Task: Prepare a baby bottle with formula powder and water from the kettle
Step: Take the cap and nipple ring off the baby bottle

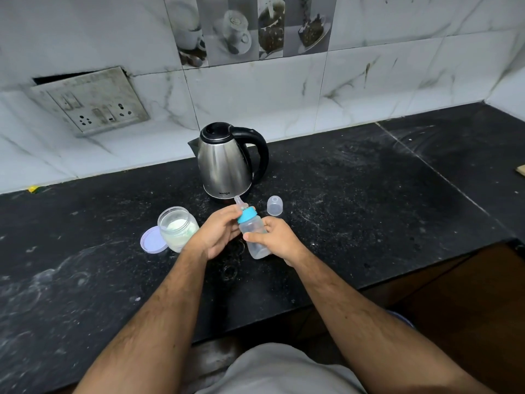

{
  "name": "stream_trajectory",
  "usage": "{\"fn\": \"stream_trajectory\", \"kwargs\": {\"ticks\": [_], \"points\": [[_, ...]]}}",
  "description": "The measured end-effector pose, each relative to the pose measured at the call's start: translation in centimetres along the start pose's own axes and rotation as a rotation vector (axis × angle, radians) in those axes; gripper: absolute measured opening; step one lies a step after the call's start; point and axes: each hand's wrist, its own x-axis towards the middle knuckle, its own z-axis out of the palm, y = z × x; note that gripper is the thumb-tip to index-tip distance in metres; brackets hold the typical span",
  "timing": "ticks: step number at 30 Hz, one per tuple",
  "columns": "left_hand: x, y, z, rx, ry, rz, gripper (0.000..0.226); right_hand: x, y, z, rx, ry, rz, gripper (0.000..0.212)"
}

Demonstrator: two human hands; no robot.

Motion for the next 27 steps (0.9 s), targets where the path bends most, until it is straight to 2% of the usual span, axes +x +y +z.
{"fn": "stream_trajectory", "kwargs": {"ticks": [4, 7, 11, 15, 18, 22, 25, 27], "points": [[-0.1, 0.0, -0.1, 0.079, 0.052, 0.045, 0.017, 0.0, 0.0, 0.1, 0.006, 0.001, 0.002, 0.038], [-0.1, 0.2, 0.3, 0.151, 0.135, 0.069, 0.012, -0.3, -0.1, 0.6, -0.001, -0.006, -0.021, 0.042], [-0.2, 0.3, 1.0, 0.159, 0.137, 0.071, 0.01, -0.4, -0.3, 1.0, -0.012, 0.003, -0.031, 0.045], [-0.3, 0.1, 0.4, 0.02, 0.05, 0.017, 0.023, -0.2, -0.3, 0.9, -0.017, 0.001, -0.005, 0.042], [-0.2, -0.2, -0.7, 0.12, 0.034, -0.003, 0.032, -0.1, 0.0, 0.6, -0.025, 0.016, 0.015, 0.048], [-0.1, -0.5, -0.9, 0.26, 0.135, 0.012, 0.031, -0.3, 0.4, 0.4, -0.052, 0.049, 0.025, 0.04], [0.6, -0.6, -0.5, 0.227, 0.264, 0.062, 0.019, -0.4, 0.8, 0.1, -0.097, 0.105, 0.043, 0.037], [1.0, -0.7, 0.0, 0.201, 0.338, 0.097, 0.023, -0.3, 1.3, -0.5, -0.132, 0.164, 0.061, 0.038]]}}
